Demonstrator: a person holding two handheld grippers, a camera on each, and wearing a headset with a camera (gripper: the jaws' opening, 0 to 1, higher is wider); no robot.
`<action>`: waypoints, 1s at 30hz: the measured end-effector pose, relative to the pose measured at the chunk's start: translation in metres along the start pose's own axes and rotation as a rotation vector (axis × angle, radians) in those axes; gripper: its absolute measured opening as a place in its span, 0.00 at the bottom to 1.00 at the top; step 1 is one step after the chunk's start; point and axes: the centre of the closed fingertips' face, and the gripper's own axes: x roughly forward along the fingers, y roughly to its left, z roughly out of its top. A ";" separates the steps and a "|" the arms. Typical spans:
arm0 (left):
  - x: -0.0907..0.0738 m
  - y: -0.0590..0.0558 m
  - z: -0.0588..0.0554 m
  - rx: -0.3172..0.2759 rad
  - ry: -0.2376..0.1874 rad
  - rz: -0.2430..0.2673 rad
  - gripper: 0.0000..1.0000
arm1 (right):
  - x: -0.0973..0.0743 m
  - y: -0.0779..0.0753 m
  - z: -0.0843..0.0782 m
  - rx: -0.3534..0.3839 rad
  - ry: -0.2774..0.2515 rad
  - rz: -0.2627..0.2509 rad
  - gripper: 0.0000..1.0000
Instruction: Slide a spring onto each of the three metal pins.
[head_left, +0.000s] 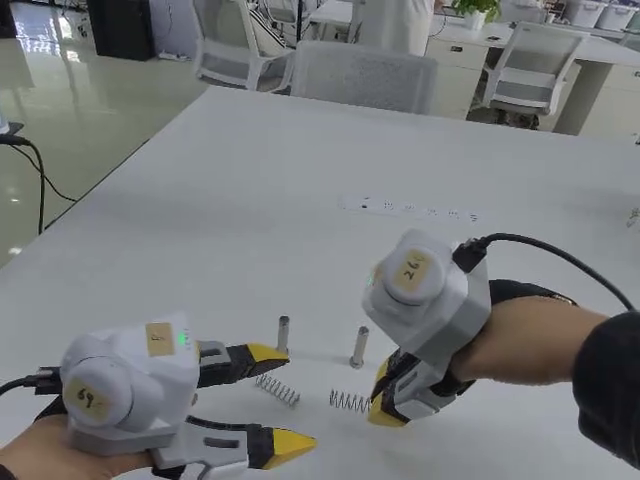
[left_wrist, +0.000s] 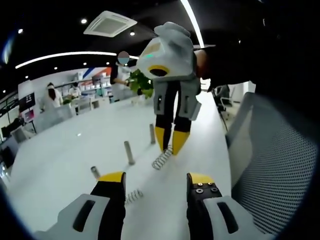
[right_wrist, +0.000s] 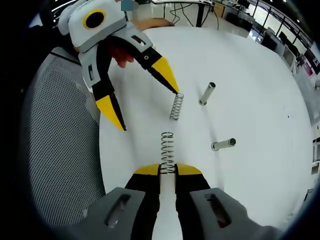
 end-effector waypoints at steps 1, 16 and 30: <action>0.001 -0.001 0.001 0.007 0.001 -0.008 0.40 | -0.001 0.001 0.001 -0.002 0.001 0.002 0.08; 0.009 -0.011 0.005 0.047 0.002 -0.069 0.28 | -0.006 0.012 0.009 -0.049 0.013 0.026 0.08; 0.014 -0.020 0.006 0.073 0.002 -0.112 0.16 | -0.008 0.021 0.011 -0.101 0.039 0.055 0.08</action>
